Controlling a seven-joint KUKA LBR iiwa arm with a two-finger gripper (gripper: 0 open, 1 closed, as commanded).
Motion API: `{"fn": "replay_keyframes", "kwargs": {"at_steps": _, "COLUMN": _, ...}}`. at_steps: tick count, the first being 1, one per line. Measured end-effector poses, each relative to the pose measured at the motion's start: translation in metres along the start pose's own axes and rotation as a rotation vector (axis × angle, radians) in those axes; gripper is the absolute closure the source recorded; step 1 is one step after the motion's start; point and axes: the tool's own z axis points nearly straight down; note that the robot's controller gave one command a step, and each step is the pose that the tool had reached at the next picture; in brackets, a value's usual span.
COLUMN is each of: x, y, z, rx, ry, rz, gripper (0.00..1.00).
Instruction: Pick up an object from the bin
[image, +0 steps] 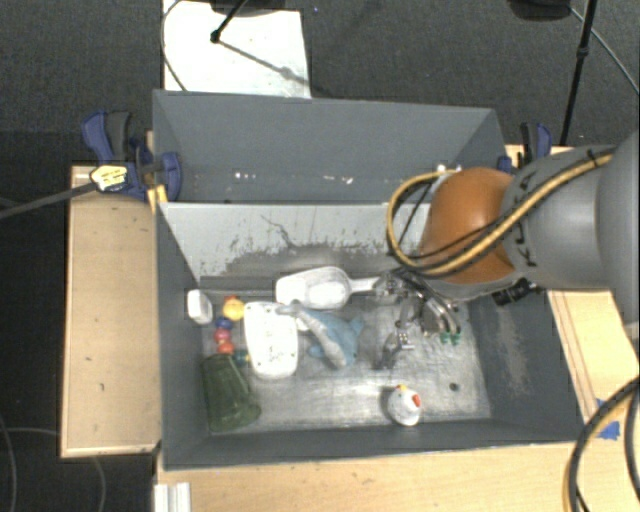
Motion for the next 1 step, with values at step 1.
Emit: {"fn": "replay_keyframes", "kwargs": {"at_steps": 1, "x": 0.0013, "y": 0.0095, "z": -0.0001, "rx": 0.003, "ry": 0.002, "rz": 0.091, "gripper": 0.00}}
